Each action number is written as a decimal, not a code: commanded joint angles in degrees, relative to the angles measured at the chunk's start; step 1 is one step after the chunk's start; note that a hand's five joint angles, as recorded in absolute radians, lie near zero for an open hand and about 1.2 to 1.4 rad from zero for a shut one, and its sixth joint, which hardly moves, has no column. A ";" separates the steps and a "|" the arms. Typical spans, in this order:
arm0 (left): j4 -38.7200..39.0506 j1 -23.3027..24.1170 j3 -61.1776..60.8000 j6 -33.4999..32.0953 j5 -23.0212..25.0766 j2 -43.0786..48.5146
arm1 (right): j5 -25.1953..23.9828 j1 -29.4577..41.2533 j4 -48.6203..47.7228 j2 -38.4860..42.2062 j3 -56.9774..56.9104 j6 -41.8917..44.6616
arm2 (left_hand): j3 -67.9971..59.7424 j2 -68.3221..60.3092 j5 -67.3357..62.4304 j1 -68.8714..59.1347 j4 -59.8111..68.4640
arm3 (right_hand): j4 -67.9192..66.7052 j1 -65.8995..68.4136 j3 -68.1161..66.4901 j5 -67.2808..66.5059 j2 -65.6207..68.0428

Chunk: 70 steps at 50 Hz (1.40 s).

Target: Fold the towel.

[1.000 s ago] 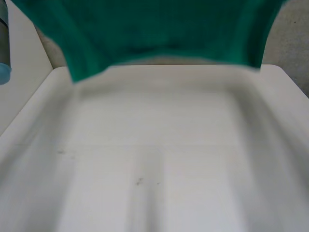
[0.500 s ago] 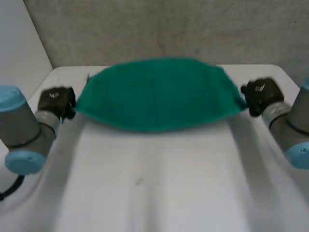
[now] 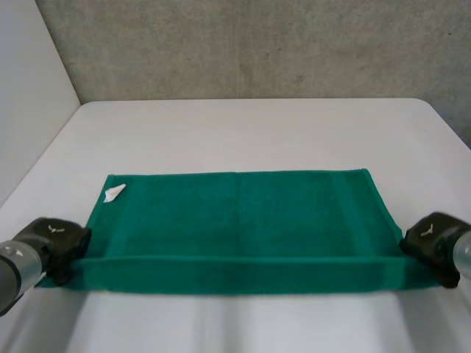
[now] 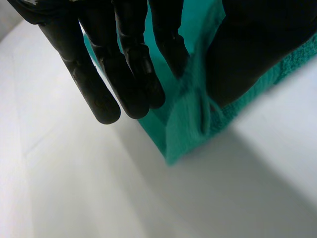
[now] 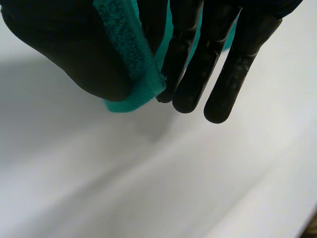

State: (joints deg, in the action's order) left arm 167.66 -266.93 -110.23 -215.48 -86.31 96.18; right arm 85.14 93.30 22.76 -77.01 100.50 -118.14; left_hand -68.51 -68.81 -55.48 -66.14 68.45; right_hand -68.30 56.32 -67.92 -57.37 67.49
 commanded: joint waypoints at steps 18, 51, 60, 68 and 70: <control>21.13 8.80 42.00 8.32 -6.15 38.54 | 5.29 9.09 -23.81 32.88 -38.35 -14.84 | -11.49 -11.19 -14.52 -13.86 11.55 | -11.70 23.68 -12.08 -12.63 12.51; 31.85 9.33 28.14 7.97 -3.78 28.98 | -5.60 6.29 -22.59 19.18 -18.87 -31.18 | 58.46 58.77 55.43 56.10 -58.41 | 57.72 -45.74 57.34 56.79 -56.91; 31.85 9.50 23.92 8.49 -3.78 27.57 | -5.96 2.15 -23.11 21.54 -16.39 -30.83 | 58.46 58.77 55.43 56.10 -58.41 | 25.82 -13.84 25.44 24.89 -25.01; 31.76 9.77 22.60 9.11 -3.96 25.73 | -1.40 -4.44 -23.72 27.01 -21.05 -29.95 | 58.46 58.77 55.43 56.10 -58.41 | -11.70 23.68 -12.08 -12.63 12.51; 31.76 9.77 22.07 9.20 -3.96 24.77 | 0.10 -5.85 -24.86 24.90 -20.79 -29.51 | 58.46 58.77 55.43 56.10 -58.41 | -11.70 23.68 -12.08 -12.63 12.51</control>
State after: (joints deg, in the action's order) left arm 199.47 -257.30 -87.25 -206.53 -90.21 122.90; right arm 81.29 91.31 -0.39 -50.71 80.74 -148.56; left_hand -12.32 -11.76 -2.68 -10.87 11.69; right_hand -68.11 55.33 -67.66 -55.32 67.59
